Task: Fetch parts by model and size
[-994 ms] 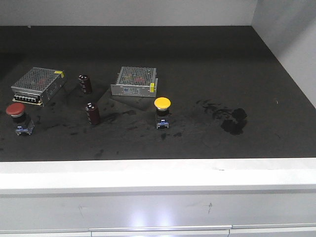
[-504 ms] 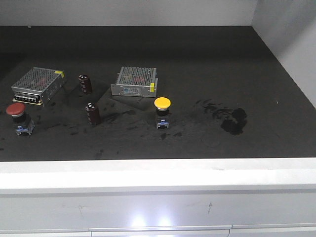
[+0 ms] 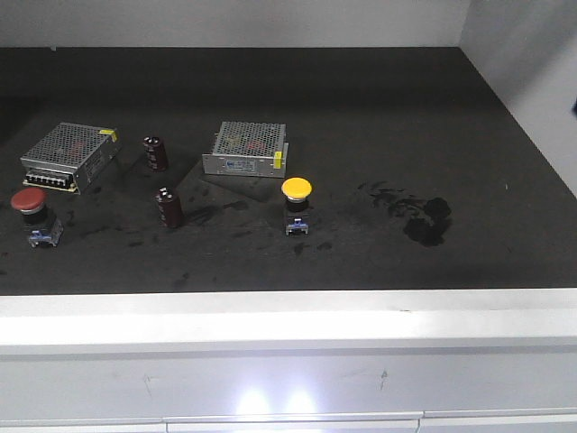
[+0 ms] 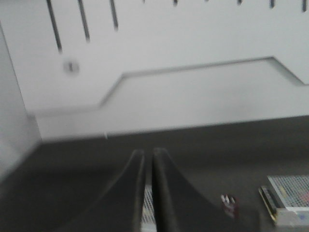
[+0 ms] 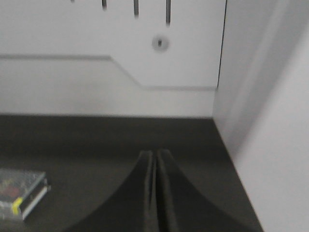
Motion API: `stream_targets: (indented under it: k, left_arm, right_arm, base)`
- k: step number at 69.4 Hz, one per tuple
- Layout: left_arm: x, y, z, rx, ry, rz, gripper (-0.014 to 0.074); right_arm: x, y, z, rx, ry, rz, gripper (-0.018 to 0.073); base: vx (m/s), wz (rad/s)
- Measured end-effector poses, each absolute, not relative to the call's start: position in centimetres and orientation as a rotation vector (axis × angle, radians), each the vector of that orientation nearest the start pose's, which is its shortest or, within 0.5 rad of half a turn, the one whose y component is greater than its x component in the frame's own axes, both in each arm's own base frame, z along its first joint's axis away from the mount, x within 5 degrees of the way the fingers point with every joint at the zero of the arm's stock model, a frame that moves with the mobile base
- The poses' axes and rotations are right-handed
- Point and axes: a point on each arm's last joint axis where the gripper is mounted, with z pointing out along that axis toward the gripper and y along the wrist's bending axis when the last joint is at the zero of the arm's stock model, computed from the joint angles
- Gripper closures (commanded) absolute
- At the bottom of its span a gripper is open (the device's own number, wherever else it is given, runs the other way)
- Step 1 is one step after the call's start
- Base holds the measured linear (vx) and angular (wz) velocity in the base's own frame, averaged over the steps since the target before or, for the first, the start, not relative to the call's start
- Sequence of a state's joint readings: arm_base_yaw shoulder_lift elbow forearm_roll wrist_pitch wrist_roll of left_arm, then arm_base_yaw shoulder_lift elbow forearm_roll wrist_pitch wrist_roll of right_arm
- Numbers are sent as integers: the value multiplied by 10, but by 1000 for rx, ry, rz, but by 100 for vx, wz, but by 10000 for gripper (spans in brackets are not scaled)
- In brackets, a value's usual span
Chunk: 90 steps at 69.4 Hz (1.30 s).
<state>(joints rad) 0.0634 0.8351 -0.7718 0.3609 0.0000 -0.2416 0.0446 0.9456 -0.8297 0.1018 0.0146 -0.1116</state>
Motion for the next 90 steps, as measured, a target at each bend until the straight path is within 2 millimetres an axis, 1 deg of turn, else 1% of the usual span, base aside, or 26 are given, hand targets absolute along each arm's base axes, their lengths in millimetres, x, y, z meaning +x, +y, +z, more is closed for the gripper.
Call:
stream_targets:
  k: [3, 6, 8, 11, 19, 26, 30, 36, 41, 50, 53, 62, 70, 76, 80, 81, 88, 90]
  left_arm:
    - [180, 13, 384, 6, 1590, 128, 449]
    - [180, 14, 382, -21, 1616, 117, 391]
    - [180, 15, 380, -36, 1642, 116, 364]
    - [180, 16, 377, -52, 1668, 116, 293]
    - [177, 19, 369, -89, 1761, 137, 135]
    - [176, 21, 363, -115, 1833, 151, 26]
    - [174, 21, 359, -114, 1875, 158, -4]
    - [173, 19, 354, -78, 1935, 162, -10]
    - [172, 16, 351, -44, 1973, 134, -3]
    - [174, 7, 346, 16, 2033, 27, 6]
    - [178, 4, 345, 30, 2063, -19, 6]
    - [191, -1, 348, 80, 2130, -83, 6]
    - [205, -1, 361, 79, 2145, -104, 6]
    - [217, -1, 376, 74, 2163, -112, 6]
    - [227, 0, 379, 70, 2214, -113, 6]
    - [229, 0, 384, 70, 2219, -111, 6]
    - [254, 4, 387, 56, 2350, -93, 6]
    - [261, 6, 384, 51, 2386, -86, 6]
  right_arm:
    - [214, 11, 379, -52, 1653, 34, 473]
    - [218, 14, 374, -63, 1682, 42, 442]
    - [219, 15, 372, -70, 1701, 48, 406]
    - [221, 20, 368, -89, 1726, 63, 366]
    - [223, 31, 362, -136, 1766, 100, 203]
    - [223, 40, 359, -173, 1783, 128, 71]
    - [223, 43, 359, -183, 1785, 135, 3]
    - [223, 43, 359, -184, 1785, 136, -55]
    - [223, 43, 359, -184, 1786, 136, -71]
    - [223, 43, 359, -184, 1786, 136, -62]
    - [223, 43, 359, -184, 1786, 136, -57]
    - [222, 43, 358, -185, 1794, 136, -38]
    - [222, 43, 357, -188, 1807, 137, -32]
    - [222, 43, 357, -189, 1813, 137, -32]
    - [222, 43, 357, -189, 1815, 137, -32]
    - [222, 43, 357, -189, 1815, 137, -32]
    - [222, 43, 356, -190, 1818, 137, -32]
    - [222, 43, 356, -190, 1818, 137, -32]
  base:
    - [0, 0]
    - [0, 0]
    - [0, 0]
    - [0, 0]
    - [0, 0]
    - [0, 0]
    - [0, 0]
    - [0, 0]
    - [0, 0]
    - [0, 0]
    - [0, 0]
    - [0, 0]
    - [0, 0]
    - [0, 0]
    - [0, 0]
    - [0, 0]
    - [0, 0]
    - [0, 0]
